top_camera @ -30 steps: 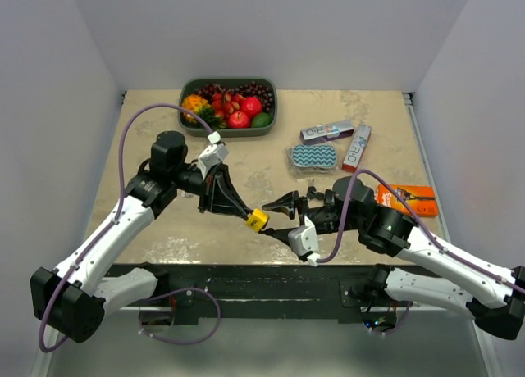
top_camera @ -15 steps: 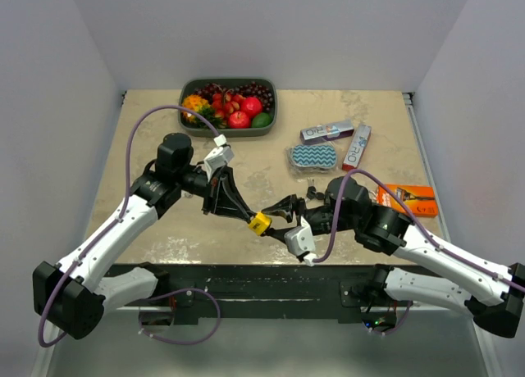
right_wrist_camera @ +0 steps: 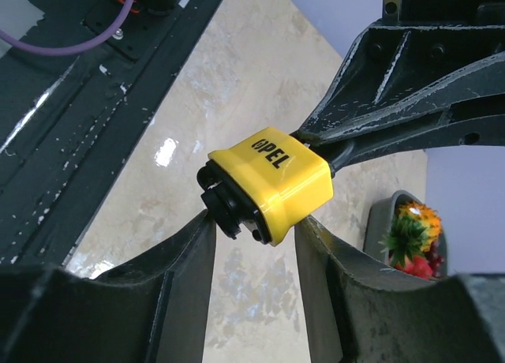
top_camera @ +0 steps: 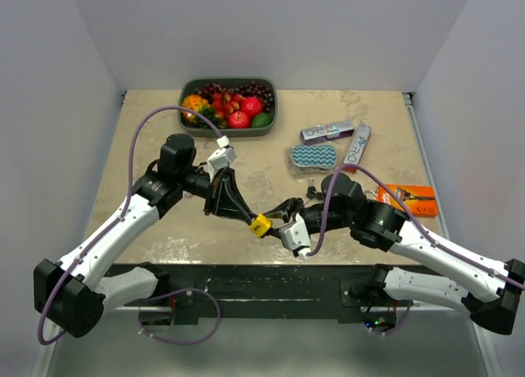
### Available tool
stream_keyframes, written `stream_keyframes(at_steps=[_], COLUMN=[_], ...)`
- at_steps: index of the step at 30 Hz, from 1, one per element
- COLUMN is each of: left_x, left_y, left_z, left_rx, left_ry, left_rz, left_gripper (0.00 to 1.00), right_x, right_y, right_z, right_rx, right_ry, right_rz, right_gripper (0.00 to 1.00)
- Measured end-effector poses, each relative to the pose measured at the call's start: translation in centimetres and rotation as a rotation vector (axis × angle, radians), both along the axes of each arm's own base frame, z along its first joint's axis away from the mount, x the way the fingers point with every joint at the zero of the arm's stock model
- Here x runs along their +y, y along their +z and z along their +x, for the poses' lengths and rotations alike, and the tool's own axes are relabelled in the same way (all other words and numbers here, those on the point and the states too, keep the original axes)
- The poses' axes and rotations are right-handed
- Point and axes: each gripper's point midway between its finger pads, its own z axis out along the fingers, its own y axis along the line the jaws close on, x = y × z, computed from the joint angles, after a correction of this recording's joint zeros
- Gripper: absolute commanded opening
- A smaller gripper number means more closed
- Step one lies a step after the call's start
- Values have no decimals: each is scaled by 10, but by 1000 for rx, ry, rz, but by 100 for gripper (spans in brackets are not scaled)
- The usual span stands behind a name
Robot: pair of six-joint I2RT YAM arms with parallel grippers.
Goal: Lock with the key
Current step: Adjust the lock.
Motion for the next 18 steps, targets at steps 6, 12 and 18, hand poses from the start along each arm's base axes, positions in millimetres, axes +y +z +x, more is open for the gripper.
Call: stream_keyframes(at_steps=[6,12,18], left_x=[-1,-2,-3], left_y=[-3,-7,-16], left_z=[1,1,4], left_rx=[0,5,-7], left_ry=[10,28,70], left_rz=[10,30,65], left_gripper=[0,0,0], right_x=[2,4,4], right_y=[-5,-12,-21], right_z=[0,-2,-3], right_rx=[66,160,244], right_ry=[-8,-27,-58], right_rz=[-41,-81,-119], right_gripper=[43,42,43])
